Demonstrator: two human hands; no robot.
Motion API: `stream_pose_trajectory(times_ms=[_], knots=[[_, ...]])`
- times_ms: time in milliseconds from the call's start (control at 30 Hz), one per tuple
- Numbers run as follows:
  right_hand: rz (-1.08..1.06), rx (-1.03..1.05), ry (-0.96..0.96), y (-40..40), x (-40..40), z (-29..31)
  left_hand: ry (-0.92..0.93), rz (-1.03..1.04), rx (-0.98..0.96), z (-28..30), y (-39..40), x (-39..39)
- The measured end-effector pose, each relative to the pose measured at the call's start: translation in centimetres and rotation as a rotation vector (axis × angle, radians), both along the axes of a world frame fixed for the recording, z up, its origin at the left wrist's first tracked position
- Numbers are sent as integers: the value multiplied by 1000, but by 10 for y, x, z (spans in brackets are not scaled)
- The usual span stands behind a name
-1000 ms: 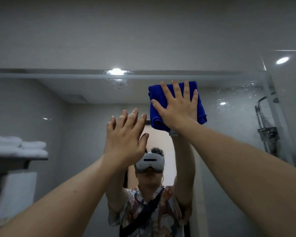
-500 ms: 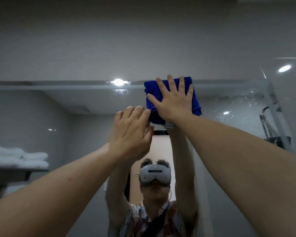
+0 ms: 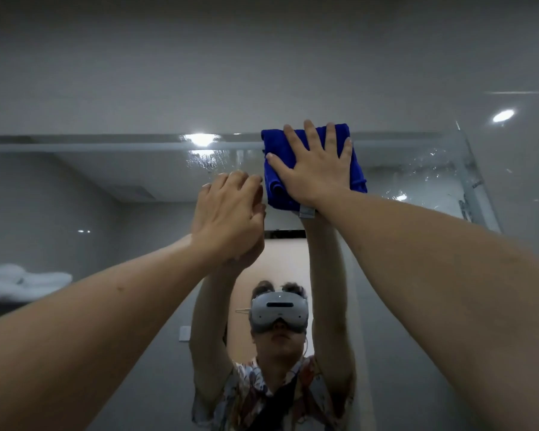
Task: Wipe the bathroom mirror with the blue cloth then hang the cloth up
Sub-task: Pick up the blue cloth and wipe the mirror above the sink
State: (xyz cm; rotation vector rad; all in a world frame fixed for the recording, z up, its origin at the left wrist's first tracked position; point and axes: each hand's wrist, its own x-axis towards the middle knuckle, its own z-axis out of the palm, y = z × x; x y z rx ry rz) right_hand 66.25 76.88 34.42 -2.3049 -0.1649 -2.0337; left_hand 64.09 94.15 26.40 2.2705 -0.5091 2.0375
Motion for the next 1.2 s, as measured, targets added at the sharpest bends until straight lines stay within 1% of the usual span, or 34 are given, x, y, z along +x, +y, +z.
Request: stream_pose_trajectory(times_ms=[167,367,500,700,1000,1133,1200], knots=[[18,-13,-17,-17,2,-4,24,41,-61,-15,-21,4],[18,-22,-16,-38,2,-7,-15,4,-43,-19,-57,3],[24,-38,-4,-54,0,-7,-9,14,-83,-22,-76,6],[17,7,0,-96,-3,-10,10,7,-58,-26,-94,0],[14,44,4,-96,-5,-26,30,-70,-119,-34,-101,15],[11,53,10,-98,-5,-43,65,23,-55,-34,-98,13],[10,55,11,-97,-4,-54,72,39,-55,-36,-97,12]])
